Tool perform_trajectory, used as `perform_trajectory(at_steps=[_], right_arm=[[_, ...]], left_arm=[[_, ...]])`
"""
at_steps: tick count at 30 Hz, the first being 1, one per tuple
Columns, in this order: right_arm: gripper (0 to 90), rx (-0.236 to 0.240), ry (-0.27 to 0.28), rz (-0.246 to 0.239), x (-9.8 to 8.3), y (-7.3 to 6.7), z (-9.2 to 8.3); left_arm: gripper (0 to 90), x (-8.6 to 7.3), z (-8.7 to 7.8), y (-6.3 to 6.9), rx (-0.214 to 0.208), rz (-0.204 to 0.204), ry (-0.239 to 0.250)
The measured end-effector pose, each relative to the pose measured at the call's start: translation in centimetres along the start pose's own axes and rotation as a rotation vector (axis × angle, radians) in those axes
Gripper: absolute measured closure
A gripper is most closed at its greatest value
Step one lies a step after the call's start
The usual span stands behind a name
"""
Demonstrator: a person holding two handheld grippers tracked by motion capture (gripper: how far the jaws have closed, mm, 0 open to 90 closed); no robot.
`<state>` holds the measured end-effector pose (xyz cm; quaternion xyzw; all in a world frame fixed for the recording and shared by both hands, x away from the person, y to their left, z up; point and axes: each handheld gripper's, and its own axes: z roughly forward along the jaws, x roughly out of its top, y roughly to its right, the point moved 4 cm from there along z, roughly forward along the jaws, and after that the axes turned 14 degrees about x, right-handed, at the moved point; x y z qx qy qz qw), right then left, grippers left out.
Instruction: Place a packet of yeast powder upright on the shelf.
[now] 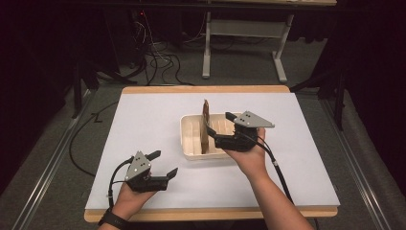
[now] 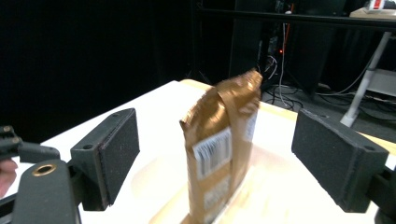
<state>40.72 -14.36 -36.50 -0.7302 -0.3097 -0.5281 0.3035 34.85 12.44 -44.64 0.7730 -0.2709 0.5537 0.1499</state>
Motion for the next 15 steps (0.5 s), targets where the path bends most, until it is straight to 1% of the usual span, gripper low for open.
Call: perform_trajectory(at_steps=[5, 15], right_arm=[[15.4, -0.015, -0.012, 0.003, -0.8, 0.5, -1.7], [15.3, -0.068, -0.016, 0.041, -2.7, 2.3, -5.2]], left_arm=[[15.5, 0.0, 0.0, -0.1, 0.001, -0.003, -0.001], [15.6, -0.1, 0.1, -0.3, 0.010, -0.009, -0.004]])
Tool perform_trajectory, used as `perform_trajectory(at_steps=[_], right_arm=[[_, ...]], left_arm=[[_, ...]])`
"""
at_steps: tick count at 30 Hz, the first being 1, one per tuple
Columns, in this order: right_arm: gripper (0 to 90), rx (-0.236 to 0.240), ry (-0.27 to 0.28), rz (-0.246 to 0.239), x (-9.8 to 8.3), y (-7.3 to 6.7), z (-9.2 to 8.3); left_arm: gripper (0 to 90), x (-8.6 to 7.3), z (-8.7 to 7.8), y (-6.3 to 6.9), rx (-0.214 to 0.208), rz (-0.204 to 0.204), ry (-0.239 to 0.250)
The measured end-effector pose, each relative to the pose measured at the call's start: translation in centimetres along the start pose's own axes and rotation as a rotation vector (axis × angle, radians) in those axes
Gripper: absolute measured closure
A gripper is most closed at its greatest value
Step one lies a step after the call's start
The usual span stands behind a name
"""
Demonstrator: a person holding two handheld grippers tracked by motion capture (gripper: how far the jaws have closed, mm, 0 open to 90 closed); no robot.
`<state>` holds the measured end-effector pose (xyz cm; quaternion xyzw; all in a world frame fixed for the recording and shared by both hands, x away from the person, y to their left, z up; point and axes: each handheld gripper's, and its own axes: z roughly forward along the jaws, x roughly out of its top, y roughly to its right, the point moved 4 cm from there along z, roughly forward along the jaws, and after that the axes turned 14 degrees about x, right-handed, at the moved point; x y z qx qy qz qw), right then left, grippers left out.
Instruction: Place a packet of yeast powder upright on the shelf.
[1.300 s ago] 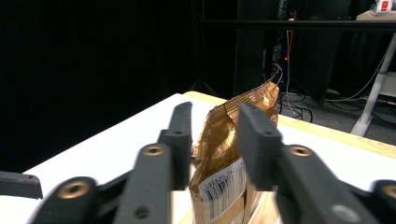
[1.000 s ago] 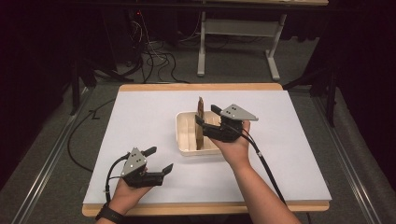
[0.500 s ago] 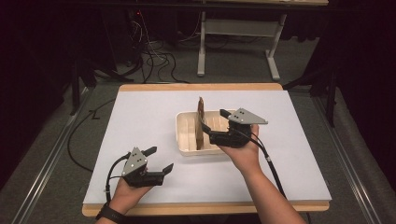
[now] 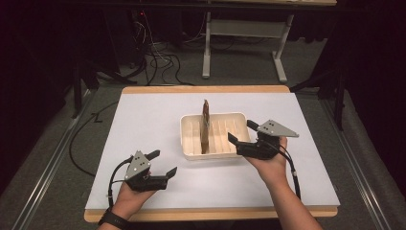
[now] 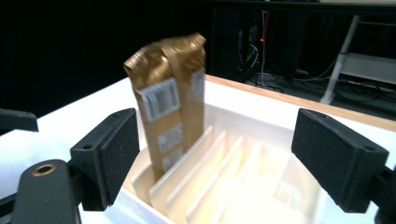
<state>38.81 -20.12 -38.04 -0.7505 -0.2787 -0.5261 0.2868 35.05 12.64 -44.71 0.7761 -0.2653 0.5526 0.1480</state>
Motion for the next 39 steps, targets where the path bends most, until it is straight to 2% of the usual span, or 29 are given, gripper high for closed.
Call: perform_trajectory(at_steps=[7, 13, 15, 18, 20, 21, 22, 23, 24, 26, 29, 31, 39], right_arm=[[16.2, -0.038, -0.018, 0.017, -1.6, 1.4, -2.8], [16.9, -0.097, -0.028, 0.041, -3.2, 2.9, -5.8], [21.7, -0.113, -0.024, 0.043, -4.2, 3.5, -7.3], [22.3, -0.152, -0.024, 0.069, -5.8, 4.4, -9.4], [24.2, -0.177, -0.029, 0.098, -7.6, 4.7, -10.6], [24.0, -0.183, -0.043, 0.127, -8.6, 4.8, -11.0], [23.2, -0.183, -0.069, 0.149, -9.2, 4.9, -11.2], [23.2, -0.183, -0.069, 0.149, -9.2, 4.9, -11.2], [22.9, -0.210, -0.077, 0.148, -9.8, 5.3, -11.6], [22.3, -0.217, -0.072, 0.174, -10.2, 5.8, -11.6], [22.3, -0.219, -0.120, 0.148, -10.5, 6.1, -11.0], [22.4, -0.223, -0.148, 0.148, -10.8, 6.2, -10.7], [22.6, -0.230, -0.139, 0.179, -10.8, 6.3, -10.7]], left_arm=[[15.5, -0.1, -0.1, -0.1, 0.004, 0.000, -0.006], [15.5, -0.2, 0.0, 0.0, 0.003, 0.000, -0.008], [15.5, -0.2, 0.0, 0.1, 0.001, 0.001, -0.009], [15.5, -0.4, 0.1, 0.1, -0.004, 0.000, -0.017], [15.5, -0.5, 0.3, 0.2, -0.004, 0.001, -0.025], [15.5, -0.5, 0.4, 0.3, -0.005, 0.005, -0.030], [15.5, -0.5, 0.5, 0.3, -0.005, 0.003, -0.030], [15.5, -0.5, 0.5, 0.3, -0.005, 0.003, -0.030], [15.5, -0.5, 0.7, 0.3, -0.004, -0.003, -0.035], [15.5, -0.5, 0.8, 0.5, -0.004, -0.003, -0.035], [15.5, -0.5, 1.0, 0.8, -0.011, -0.002, -0.042], [15.4, -0.6, 1.1, 1.3, -0.018, 0.020, -0.051], [15.4, -0.6, 0.9, 1.1, -0.016, 0.006, -0.035]])
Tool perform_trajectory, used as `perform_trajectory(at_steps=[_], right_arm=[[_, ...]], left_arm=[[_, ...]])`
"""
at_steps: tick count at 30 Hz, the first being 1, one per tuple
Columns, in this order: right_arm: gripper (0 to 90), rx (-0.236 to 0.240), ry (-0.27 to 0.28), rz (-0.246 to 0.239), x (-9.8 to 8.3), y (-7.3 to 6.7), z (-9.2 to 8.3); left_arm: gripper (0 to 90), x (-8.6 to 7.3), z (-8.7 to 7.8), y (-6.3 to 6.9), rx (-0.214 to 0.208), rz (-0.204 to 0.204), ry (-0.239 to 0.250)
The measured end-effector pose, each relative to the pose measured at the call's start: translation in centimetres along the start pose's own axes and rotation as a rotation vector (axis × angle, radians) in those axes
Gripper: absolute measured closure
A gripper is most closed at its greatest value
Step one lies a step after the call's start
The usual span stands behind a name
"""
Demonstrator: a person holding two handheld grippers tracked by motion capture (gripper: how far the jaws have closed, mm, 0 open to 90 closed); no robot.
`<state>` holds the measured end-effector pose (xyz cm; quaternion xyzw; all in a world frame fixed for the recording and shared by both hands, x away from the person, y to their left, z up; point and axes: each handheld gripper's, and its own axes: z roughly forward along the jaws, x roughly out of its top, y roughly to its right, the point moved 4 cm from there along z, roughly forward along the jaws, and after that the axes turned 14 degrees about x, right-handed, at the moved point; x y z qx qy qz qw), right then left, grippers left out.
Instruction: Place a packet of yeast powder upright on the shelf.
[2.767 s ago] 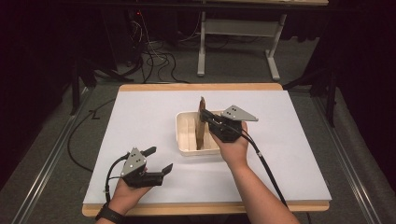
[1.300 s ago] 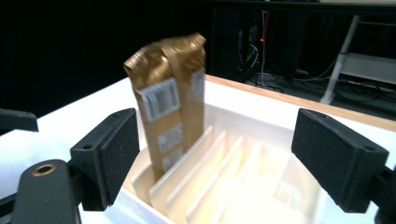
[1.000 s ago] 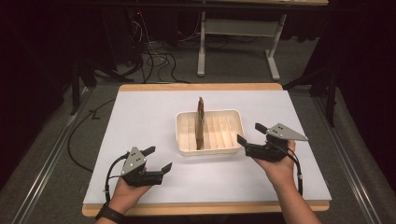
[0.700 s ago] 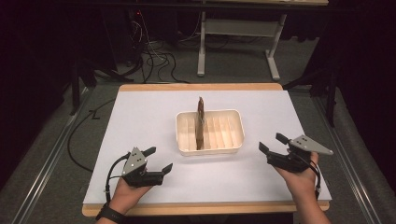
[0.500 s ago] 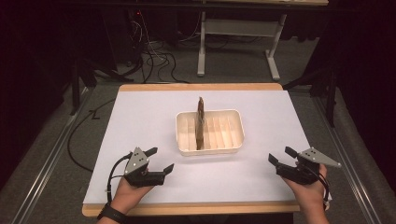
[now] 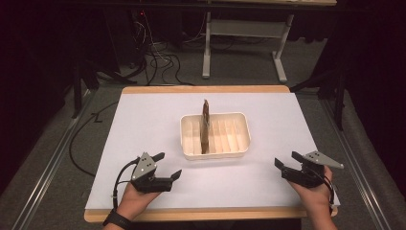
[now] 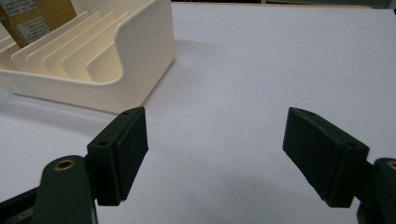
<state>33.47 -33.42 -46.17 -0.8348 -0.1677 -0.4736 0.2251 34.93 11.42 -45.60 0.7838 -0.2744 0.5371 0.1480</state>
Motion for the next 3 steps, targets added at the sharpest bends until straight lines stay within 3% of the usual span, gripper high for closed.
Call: perform_trajectory(at_steps=[3], right_arm=[[22.5, -0.006, -0.002, 0.013, -0.09, 0.17, 0.04]], left_arm=[[15.4, 0.05, -0.06, 0.09, -0.004, 0.003, 0.000]])
